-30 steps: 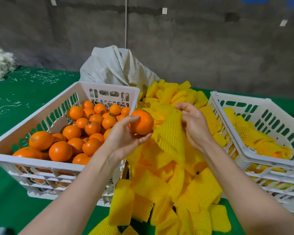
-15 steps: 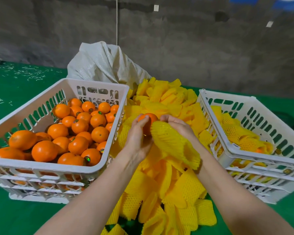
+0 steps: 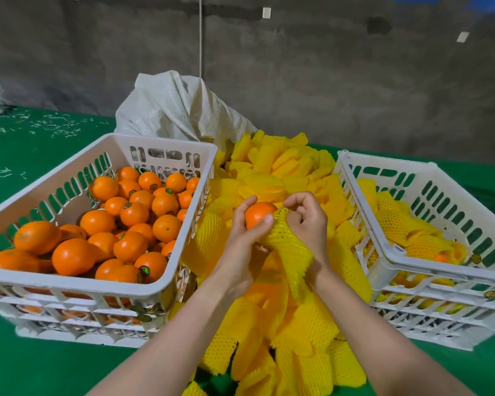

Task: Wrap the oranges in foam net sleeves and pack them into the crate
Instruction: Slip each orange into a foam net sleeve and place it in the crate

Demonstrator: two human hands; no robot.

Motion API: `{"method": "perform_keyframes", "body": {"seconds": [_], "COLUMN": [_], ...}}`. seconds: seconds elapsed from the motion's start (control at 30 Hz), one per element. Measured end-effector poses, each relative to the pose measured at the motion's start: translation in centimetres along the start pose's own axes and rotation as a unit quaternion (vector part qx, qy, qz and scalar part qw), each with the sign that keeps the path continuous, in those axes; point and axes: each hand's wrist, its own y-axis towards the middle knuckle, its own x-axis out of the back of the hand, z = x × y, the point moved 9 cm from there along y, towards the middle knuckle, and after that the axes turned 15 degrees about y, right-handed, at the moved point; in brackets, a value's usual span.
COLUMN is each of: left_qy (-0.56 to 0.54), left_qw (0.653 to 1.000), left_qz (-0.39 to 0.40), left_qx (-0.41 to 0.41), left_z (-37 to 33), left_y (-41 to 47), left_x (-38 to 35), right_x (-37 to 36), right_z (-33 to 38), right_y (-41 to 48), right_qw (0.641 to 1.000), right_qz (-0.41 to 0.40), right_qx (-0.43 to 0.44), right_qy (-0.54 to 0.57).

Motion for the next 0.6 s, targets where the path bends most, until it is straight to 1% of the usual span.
{"method": "perform_keyframes", "body": {"seconds": [0.07,0.2,0.23,0.3,0.37,0.43,0.47,0.53,0.6], "left_qy": [0.031,0.033,0.055,0.083,0.056,0.010,-0.013,-0.063,-0.118], "left_qw": [0.999,0.997,0.996,0.995,0.997,0.999,1.000,0.998,0.993], "left_qz": [0.019,0.074,0.074,0.040,0.014,0.007,0.008,0.015,0.009], "left_qx": [-0.018,-0.015,-0.018,-0.036,-0.044,-0.035,-0.025,-0.008,0.010], "left_z": [-0.1,-0.4,-0.5,-0.8,-0.9,-0.7,-0.5,-0.1,0.0], "left_y": [-0.2,-0.6,-0.6,-0.3,-0.2,0.0,0.1,0.3,0.3], "left_x": [0.2,0.0,-0.1,0.3,0.7,1.0,1.1,1.1,1.2], "right_x": [0.3,0.8,1.0,1.2,0.9,0.3,0.2,0.6,0.5], "right_z": [-0.3,-1.5,-1.7,-2.2,-3.3,-4.5,-4.9,-4.9,-4.2], "right_y": [-0.1,-0.4,-0.5,-0.9,-1.8,-3.0,-3.4,-3.5,-3.4], "right_qw": [1.000,0.997,0.996,0.992,0.975,0.939,0.933,0.952,0.972], "right_qz": [-0.012,-0.035,-0.042,-0.057,-0.077,-0.110,-0.120,-0.112,-0.082], "right_qx": [-0.008,-0.060,-0.072,-0.101,-0.163,-0.232,-0.249,-0.240,-0.202], "right_qy": [0.008,0.040,0.043,0.056,0.131,0.228,0.231,0.153,0.091]}}
